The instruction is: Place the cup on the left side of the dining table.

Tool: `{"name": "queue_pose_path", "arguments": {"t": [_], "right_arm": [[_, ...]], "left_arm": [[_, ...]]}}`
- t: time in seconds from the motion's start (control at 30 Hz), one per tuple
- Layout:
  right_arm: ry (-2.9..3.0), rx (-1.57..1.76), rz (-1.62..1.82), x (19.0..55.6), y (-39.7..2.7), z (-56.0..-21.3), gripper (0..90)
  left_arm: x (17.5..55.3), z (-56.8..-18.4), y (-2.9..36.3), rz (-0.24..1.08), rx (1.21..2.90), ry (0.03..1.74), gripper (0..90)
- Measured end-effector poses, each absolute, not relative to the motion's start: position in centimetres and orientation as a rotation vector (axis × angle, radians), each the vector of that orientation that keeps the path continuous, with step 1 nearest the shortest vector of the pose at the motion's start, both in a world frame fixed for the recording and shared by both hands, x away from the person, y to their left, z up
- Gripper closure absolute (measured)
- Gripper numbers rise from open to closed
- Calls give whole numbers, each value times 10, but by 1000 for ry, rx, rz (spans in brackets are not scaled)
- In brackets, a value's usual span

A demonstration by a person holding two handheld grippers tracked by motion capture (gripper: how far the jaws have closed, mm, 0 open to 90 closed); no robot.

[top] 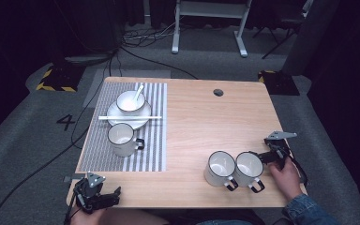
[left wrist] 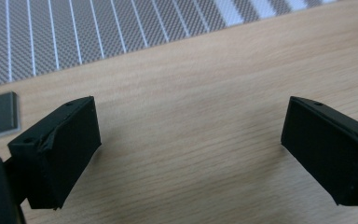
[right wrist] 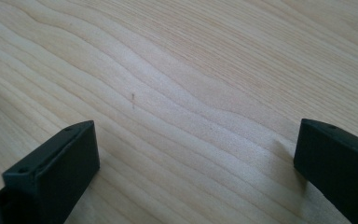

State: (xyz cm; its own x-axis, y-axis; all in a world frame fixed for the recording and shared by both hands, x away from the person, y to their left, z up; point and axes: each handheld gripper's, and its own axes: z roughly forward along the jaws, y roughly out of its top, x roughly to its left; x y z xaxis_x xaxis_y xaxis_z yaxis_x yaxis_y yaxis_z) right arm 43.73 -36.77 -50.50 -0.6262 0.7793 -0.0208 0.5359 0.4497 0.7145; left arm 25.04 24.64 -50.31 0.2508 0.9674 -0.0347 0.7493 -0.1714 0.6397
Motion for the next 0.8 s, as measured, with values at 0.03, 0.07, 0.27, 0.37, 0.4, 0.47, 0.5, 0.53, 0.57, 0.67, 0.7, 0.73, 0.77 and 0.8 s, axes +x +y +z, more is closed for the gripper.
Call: {"name": "queue_pose_path", "arguments": {"t": [0.03,0.07,0.27,0.37,0.4,0.47,0.5,0.53,0.57,0.67,0.7,0.73,0.77,0.8], "right_arm": [[2359,1118,978,437,-368,-505,2],[2358,1118,979,437,-368,-505,2],[2359,1118,978,437,-368,-505,2],[2359,1118,978,437,-368,-505,2],[2359,1118,978,437,-368,-505,2],[2359,1118,978,437,-368,-505,2],[2359,1118,978,437,-368,-505,2],[2359,1118,978,437,-368,-505,2],[2359,1117,978,437,-368,-505,2],[2359,1118,979,437,-368,-505,2],[2359,1117,978,437,-368,-505,2],[2359,1118,978,437,-368,-505,2],[2359,1117,978,437,-368,-505,2],[2359,1118,978,437,-368,-505,2]], "left_arm": [[250,-506,247,543,1967,1541,4],[248,-508,248,564,1959,1514,0],[246,-526,248,642,1848,1338,0],[247,-526,248,647,1841,1350,1],[247,-526,248,660,1839,1355,1],[248,-531,248,671,1800,1323,0],[247,-534,249,687,1784,1296,0],[247,-536,249,695,1766,1284,0],[247,-536,249,687,1760,1282,0],[247,-537,248,690,1752,1282,1],[247,-537,249,691,1752,1281,1],[247,-537,249,691,1752,1278,1],[247,-538,249,688,1753,1278,1],[247,-537,249,692,1752,1278,1]]}}
